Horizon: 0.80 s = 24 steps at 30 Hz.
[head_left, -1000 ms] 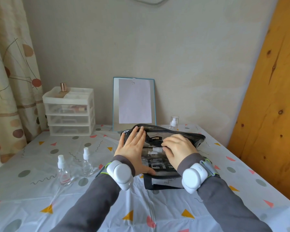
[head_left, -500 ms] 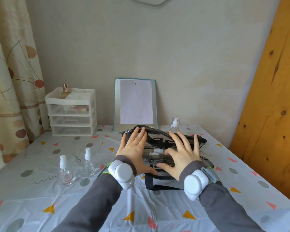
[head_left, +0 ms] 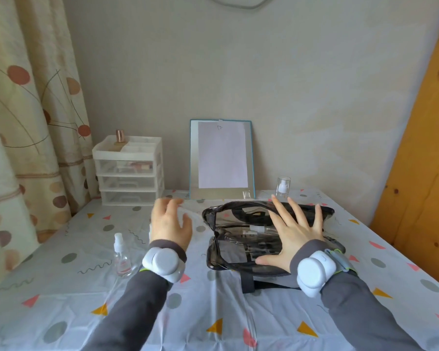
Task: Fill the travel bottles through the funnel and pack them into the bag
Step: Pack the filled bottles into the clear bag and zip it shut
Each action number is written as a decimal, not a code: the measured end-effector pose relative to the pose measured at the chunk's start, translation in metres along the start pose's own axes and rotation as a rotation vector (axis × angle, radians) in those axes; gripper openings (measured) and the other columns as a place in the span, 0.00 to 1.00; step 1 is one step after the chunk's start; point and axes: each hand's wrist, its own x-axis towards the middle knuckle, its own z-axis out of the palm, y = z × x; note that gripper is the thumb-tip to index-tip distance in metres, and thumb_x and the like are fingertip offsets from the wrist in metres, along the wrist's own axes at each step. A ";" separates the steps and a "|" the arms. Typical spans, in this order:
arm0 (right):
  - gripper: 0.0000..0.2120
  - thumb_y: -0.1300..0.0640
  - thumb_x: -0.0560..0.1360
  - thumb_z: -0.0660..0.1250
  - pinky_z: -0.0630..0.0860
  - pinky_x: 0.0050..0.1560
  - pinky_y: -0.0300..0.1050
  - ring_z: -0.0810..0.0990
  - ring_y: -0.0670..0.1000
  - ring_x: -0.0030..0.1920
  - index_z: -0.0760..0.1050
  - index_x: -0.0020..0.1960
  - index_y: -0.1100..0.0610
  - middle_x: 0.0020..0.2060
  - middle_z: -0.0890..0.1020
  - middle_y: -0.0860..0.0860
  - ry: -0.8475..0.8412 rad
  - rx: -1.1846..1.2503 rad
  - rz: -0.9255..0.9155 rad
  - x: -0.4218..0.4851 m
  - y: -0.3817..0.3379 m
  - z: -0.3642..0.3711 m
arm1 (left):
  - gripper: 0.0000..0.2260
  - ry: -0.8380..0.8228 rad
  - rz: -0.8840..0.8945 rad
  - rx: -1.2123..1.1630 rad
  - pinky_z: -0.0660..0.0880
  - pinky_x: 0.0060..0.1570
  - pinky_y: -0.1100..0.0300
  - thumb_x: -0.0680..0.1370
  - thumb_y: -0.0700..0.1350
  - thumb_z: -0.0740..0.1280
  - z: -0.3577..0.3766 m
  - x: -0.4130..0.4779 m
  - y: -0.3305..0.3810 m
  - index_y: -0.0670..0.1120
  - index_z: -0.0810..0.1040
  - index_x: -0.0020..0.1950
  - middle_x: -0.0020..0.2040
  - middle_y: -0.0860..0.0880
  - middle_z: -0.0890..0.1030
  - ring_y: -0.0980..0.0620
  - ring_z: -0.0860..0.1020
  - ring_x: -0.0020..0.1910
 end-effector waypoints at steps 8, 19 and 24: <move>0.55 0.21 0.54 0.58 0.27 0.61 0.69 0.34 0.50 0.74 0.46 0.74 0.45 0.73 0.34 0.40 -0.012 0.003 -0.012 0.003 -0.002 0.000 | 0.23 -0.191 -0.380 0.200 0.62 0.63 0.51 0.75 0.41 0.65 -0.005 0.010 -0.030 0.37 0.63 0.68 0.68 0.39 0.62 0.39 0.64 0.64; 0.56 0.22 0.54 0.59 0.27 0.61 0.70 0.34 0.50 0.74 0.44 0.74 0.45 0.73 0.34 0.40 -0.010 -0.008 -0.013 0.004 -0.002 0.003 | 0.12 -0.316 -0.468 0.255 0.68 0.46 0.55 0.79 0.41 0.59 0.006 0.010 -0.064 0.43 0.70 0.62 0.54 0.39 0.78 0.39 0.76 0.51; 0.56 0.23 0.55 0.60 0.28 0.62 0.71 0.34 0.50 0.74 0.44 0.74 0.46 0.73 0.34 0.40 -0.019 0.007 -0.013 0.004 -0.003 0.001 | 0.12 -0.161 -0.366 0.136 0.71 0.47 0.53 0.78 0.52 0.60 -0.007 0.009 -0.031 0.49 0.73 0.59 0.54 0.43 0.78 0.40 0.76 0.51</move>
